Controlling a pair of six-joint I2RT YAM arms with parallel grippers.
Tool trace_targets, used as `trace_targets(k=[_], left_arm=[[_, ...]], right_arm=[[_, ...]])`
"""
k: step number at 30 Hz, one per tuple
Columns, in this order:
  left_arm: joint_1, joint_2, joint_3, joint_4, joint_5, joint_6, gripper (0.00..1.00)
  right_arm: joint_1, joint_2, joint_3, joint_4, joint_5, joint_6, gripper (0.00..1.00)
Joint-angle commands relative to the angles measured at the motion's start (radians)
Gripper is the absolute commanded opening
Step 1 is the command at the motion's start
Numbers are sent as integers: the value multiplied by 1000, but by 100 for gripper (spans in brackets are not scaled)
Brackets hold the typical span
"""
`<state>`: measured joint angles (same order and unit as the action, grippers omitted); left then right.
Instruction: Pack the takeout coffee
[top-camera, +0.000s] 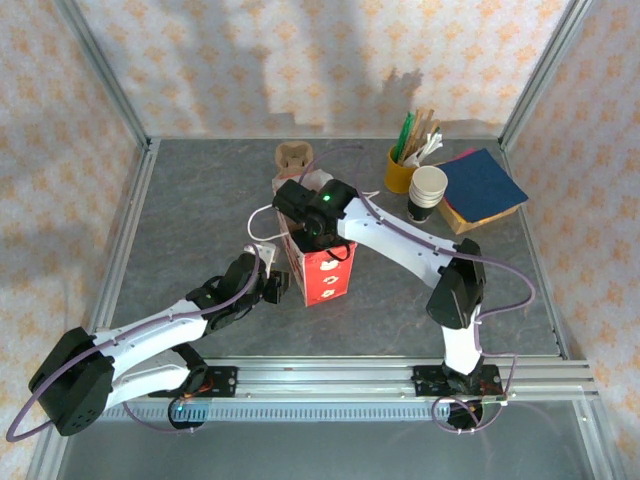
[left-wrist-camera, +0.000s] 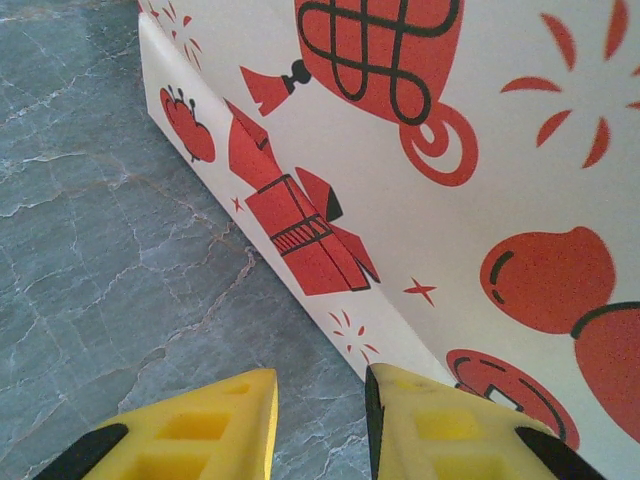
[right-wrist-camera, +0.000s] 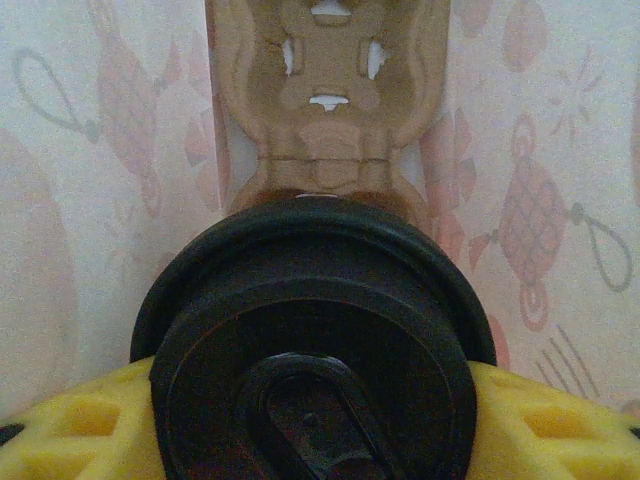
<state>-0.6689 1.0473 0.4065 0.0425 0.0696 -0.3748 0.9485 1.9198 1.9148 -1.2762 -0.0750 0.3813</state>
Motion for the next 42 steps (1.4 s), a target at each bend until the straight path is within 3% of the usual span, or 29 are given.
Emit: trace_targets(k=[1, 42], left_arm=[[-9, -17, -1, 7, -20, 4, 32], [-9, -17, -5, 8, -21, 2, 32]], right_arm=[[9, -48, -1, -32, 31, 16, 47], [-5, -19, -72, 38, -14, -12, 46]])
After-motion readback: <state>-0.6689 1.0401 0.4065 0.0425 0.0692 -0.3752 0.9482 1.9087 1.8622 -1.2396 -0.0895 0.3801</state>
